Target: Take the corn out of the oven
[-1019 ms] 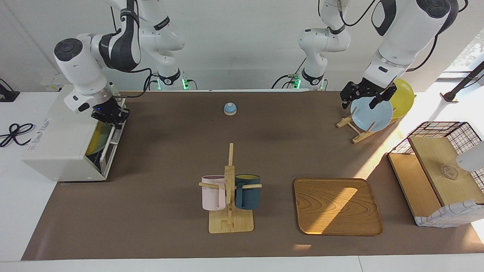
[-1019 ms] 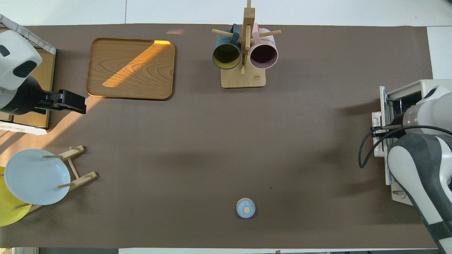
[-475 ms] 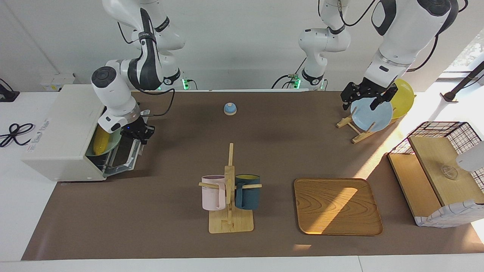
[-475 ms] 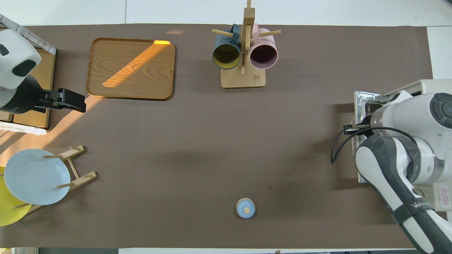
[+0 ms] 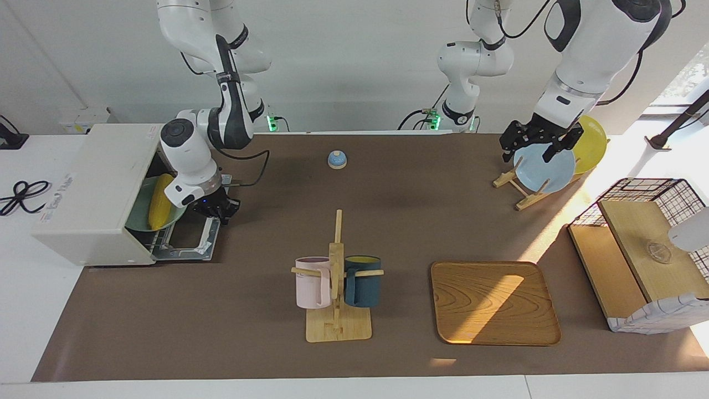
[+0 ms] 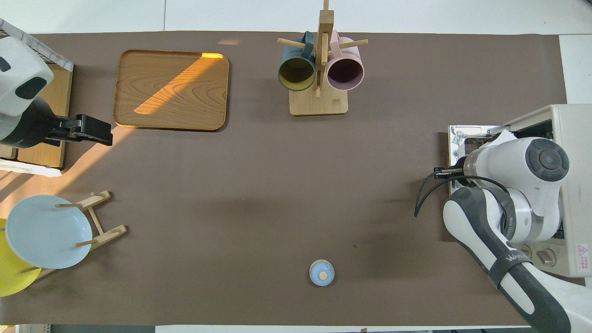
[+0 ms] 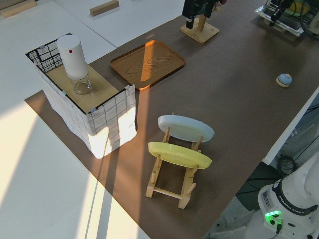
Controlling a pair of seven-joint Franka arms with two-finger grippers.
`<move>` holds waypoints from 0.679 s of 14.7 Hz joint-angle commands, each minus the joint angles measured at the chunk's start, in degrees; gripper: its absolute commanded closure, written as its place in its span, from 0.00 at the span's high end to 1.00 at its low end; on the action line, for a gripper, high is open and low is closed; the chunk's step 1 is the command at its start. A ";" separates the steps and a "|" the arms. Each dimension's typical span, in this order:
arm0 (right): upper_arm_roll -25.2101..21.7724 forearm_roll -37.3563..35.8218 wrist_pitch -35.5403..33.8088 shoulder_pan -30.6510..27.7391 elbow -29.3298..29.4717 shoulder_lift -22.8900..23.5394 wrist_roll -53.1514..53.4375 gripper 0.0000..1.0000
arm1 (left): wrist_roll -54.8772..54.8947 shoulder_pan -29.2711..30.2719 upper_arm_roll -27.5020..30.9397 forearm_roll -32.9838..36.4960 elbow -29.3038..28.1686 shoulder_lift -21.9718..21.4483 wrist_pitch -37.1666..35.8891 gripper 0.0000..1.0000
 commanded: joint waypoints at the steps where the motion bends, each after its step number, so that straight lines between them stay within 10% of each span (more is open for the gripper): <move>1: -0.39 1.92 2.73 1.87 -0.28 1.89 2.71 0.00 | -0.16 -0.10 -0.18 0.72 -0.79 -0.81 0.98 1.00; 8: -1.00 1.93 -17.70 3.99 16.31 1.64 6.41 0.00 | -0.34 -0.27 -0.18 0.72 -0.70 -0.72 1.59 1.00; 10: -1.35 0.01 -23.96 1.80 17.82 0.23 6.85 0.46 | -0.34 -0.28 -0.18 0.72 -0.70 -0.72 1.59 1.00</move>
